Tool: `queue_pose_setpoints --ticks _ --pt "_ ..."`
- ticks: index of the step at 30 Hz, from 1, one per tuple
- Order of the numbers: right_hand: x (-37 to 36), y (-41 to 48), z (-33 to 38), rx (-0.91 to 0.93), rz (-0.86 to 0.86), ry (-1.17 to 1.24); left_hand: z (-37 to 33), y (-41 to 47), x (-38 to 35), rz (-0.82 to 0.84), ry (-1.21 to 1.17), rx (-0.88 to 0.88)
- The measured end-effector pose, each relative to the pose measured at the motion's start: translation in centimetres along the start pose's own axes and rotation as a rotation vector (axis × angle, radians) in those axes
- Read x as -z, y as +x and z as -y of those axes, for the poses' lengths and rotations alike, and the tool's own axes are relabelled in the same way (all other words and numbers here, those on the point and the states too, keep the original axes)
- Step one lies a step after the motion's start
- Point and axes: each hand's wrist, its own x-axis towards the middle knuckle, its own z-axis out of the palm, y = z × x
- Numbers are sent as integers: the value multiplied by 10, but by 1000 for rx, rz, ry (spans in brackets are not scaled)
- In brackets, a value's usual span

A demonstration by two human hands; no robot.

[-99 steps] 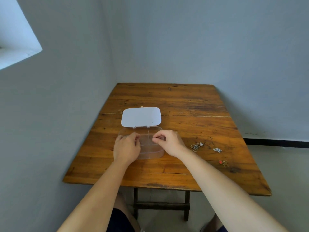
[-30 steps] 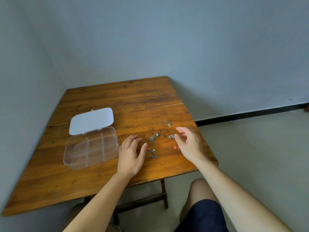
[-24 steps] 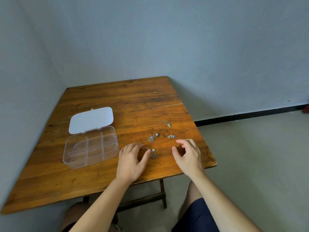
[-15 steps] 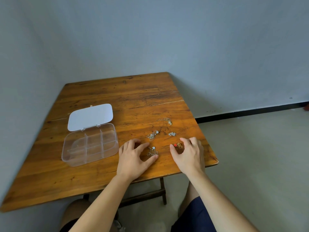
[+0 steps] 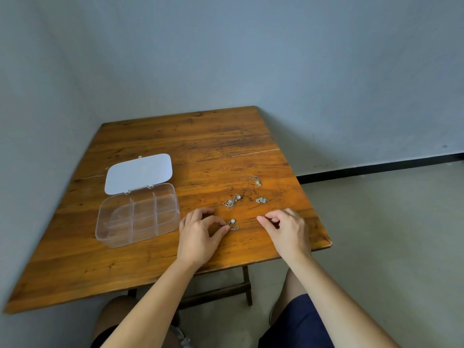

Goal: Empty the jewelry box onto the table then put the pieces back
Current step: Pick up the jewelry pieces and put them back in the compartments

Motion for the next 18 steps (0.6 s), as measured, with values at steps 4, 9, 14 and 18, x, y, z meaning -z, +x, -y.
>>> queue_pose_setpoints --ticks 4,9,14,18 --pt "6 1 1 21 48 14 -1 0 0 -5 6 7" --pt "15 3 0 15 189 33 -1 -1 2 -11 -10 -2" --pt "15 4 4 32 264 -9 -3 -1 5 -4 -33 7" --pt "14 0 7 39 259 5 -6 -4 18 -34 -251 59"
